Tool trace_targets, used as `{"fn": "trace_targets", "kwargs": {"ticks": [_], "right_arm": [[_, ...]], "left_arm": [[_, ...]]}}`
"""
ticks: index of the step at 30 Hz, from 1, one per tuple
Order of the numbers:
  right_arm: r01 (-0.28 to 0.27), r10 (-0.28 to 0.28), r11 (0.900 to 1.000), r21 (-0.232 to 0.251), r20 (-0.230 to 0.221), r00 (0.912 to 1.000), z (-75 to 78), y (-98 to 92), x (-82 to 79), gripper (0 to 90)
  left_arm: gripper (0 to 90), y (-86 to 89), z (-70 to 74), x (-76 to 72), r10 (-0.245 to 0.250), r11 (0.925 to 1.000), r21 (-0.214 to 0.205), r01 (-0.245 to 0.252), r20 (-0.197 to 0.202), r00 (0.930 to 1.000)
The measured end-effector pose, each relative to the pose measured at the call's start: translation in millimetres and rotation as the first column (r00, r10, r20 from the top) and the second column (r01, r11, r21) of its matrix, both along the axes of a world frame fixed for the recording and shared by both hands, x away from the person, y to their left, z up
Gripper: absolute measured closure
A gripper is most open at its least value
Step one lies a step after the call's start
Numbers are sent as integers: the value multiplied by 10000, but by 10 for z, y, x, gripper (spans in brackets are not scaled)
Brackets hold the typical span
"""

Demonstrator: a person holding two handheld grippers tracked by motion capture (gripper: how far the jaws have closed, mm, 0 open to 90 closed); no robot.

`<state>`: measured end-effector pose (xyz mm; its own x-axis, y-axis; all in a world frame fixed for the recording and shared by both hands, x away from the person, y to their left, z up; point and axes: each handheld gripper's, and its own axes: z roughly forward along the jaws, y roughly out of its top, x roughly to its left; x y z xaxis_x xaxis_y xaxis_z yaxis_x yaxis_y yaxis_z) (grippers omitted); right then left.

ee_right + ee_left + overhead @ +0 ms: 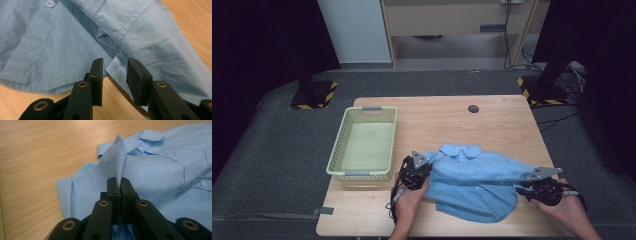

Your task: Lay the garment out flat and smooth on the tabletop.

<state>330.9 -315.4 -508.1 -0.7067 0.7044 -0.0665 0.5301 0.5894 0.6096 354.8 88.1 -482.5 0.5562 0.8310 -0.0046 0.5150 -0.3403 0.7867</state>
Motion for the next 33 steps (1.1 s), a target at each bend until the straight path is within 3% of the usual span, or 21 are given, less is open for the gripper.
{"fn": "trace_targets", "kwargs": {"ticks": [4, 8, 10, 14, 15, 17, 23, 30, 33], "right_arm": [[391, -392, 9991, -178, -34, 9992, -67, 64, 47, 621], [908, -913, 9952, -357, -126, 9957, -123, 83, 99, 630], [1049, -1054, 9943, -215, -236, 9942, -129, 76, 110, 647], [1050, -1048, 9945, 27, -428, 9936, -134, 40, 130, 787], [1117, -1113, 9937, 53, -485, 9926, -134, 27, 139, 871], [1262, -1273, 9917, -251, -444, 9909, -131, 4, 145, 900], [1523, -1522, 9883, 11, -326, 9878, -24, -176, 112, 900], [2449, -2441, 9689, 367, -237, 9695, 46, -503, 141, 900], [2653, -2647, 9640, 188, -291, 9639, 26, -557, 159, 900]], "left_arm": [[886, 1, 4, 0, -3, 10000, -89, 3, -16, 10000], [887, -6, 20, -8, -19, 9999, -143, 19, 0, 10000], [888, -8, 34, -11, -33, 9998, -184, 34, 43, 10000], [888, -11, 57, -13, -56, 9997, -246, 58, 77, 10000], [888, -12, 58, -13, -67, 9997, -236, 69, 90, 9999], [888, -11, 59, -15, -70, 9997, -229, 72, 92, 9999], [889, 31, 67, -7, 26, 9996, -291, -23, 104, 9999], [891, 44, 53, 3, 81, 9994, -327, -78, 67, 9999], [893, 46, 43, 6, 149, 9997, -213, -147, 72, 9999]]}}
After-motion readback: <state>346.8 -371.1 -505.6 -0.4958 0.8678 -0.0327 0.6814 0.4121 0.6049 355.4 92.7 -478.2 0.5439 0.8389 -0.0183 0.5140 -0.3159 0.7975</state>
